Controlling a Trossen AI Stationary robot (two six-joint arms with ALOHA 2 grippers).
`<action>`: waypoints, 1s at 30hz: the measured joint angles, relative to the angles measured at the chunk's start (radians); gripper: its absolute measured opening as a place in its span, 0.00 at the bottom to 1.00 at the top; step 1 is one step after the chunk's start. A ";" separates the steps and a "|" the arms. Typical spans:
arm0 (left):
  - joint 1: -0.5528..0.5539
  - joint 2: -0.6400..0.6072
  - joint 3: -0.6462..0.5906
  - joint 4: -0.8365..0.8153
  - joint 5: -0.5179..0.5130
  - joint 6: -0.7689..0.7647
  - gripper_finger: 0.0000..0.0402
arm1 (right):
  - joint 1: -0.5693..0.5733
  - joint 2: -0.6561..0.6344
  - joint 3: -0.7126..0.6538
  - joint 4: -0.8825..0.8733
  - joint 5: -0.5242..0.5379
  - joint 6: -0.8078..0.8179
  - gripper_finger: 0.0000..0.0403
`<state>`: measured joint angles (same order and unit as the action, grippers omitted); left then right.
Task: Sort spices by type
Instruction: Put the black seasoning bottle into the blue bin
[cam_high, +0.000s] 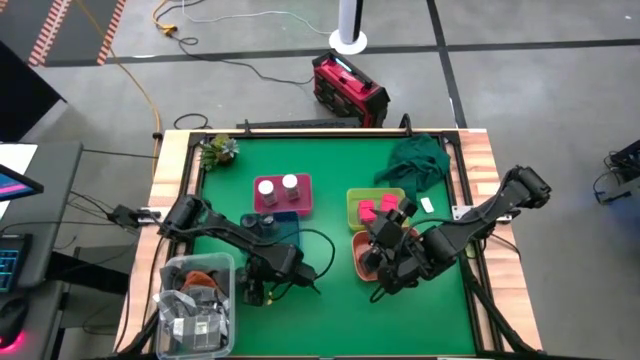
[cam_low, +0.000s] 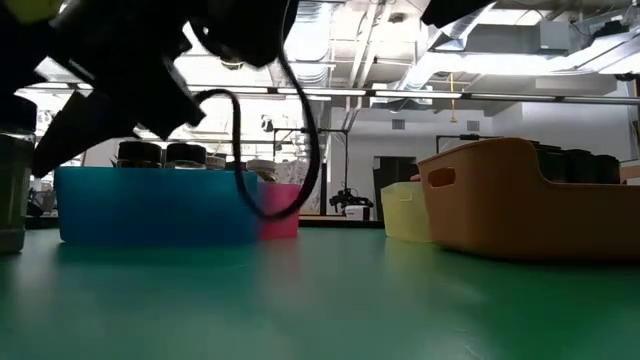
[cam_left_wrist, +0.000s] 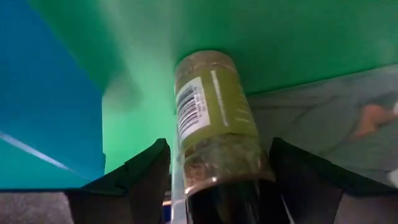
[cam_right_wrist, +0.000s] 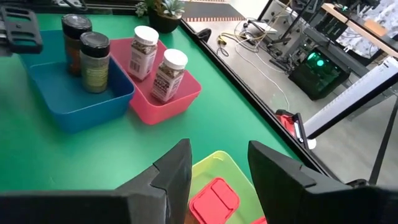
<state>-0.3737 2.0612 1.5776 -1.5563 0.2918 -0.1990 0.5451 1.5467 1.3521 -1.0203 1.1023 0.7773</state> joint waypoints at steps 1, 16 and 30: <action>0.000 0.010 0.000 -0.007 0.001 0.009 0.66 | 0.002 0.000 0.000 0.000 0.000 0.000 0.46; -0.002 0.017 0.000 -0.004 0.016 0.029 0.49 | 0.009 0.000 0.000 -0.008 0.006 0.000 0.46; 0.003 -0.005 0.094 -0.013 0.006 0.028 0.46 | 0.033 0.000 0.000 -0.022 0.051 0.008 0.46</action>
<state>-0.3704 2.0563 1.6717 -1.5696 0.2975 -0.1714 0.5781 1.5467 1.3521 -1.0428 1.1534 0.7853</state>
